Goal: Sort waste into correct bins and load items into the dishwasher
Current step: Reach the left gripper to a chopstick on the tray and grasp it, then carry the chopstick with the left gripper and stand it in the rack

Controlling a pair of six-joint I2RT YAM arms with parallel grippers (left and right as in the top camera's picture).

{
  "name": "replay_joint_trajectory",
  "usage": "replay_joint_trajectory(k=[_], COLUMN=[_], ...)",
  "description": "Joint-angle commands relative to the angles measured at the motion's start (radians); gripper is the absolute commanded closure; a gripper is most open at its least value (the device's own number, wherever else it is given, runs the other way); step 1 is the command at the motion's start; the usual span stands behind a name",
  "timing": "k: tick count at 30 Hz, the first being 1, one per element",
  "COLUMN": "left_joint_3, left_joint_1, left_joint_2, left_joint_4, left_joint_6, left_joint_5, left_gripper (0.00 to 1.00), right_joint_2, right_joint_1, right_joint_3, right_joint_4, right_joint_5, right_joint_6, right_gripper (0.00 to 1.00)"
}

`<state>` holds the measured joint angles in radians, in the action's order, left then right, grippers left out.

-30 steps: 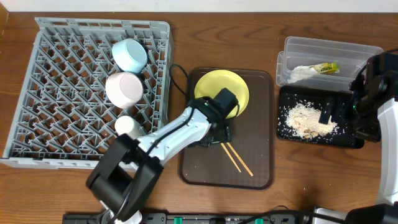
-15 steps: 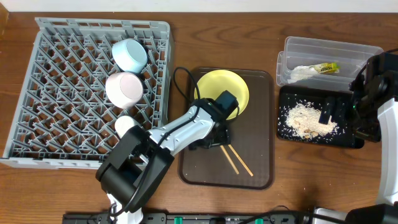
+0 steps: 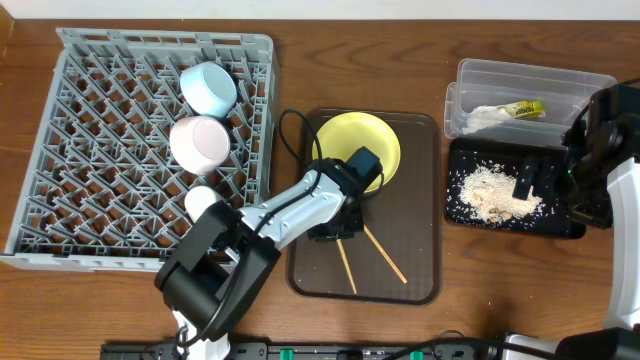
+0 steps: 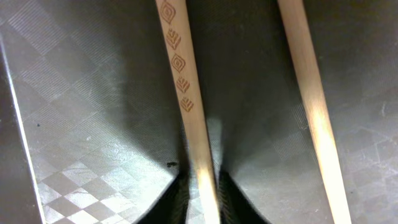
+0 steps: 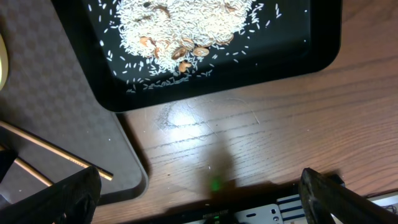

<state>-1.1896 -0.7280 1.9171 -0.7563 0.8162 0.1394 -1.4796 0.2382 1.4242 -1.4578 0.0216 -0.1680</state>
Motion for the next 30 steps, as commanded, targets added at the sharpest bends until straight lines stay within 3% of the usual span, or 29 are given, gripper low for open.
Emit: replay_joint_trajectory(k=[1, 9, 13, 20, 30], left_joint_3=[0.008, 0.008, -0.004, -0.057, -0.155], left_joint_1=[0.013, 0.06, 0.083, 0.137, 0.41], left_joint_2=[0.039, 0.01, -0.07, -0.287, -0.398], left_joint_4=[0.002, 0.0, -0.033, -0.133, -0.239], left_joint_6=[-0.008, -0.052, -0.104, -0.401, -0.724], left_joint_5=[0.002, -0.003, -0.075, -0.081, -0.08], left_gripper=[0.89, 0.92, 0.92, 0.92, 0.92], right_joint_2=[0.016, 0.016, 0.016, 0.016, 0.016], right_joint_1=[0.005, 0.006, 0.005, 0.006, 0.005], right_joint_3=[0.016, 0.015, 0.016, 0.015, 0.016], right_joint_4=[-0.002, -0.002, -0.001, -0.001, -0.001], right_joint_5=[-0.013, -0.013, -0.013, -0.013, -0.009], right_joint_6=[-0.01, -0.01, -0.01, -0.01, -0.01], right_gripper=[0.01, 0.01, 0.01, 0.01, 0.01])
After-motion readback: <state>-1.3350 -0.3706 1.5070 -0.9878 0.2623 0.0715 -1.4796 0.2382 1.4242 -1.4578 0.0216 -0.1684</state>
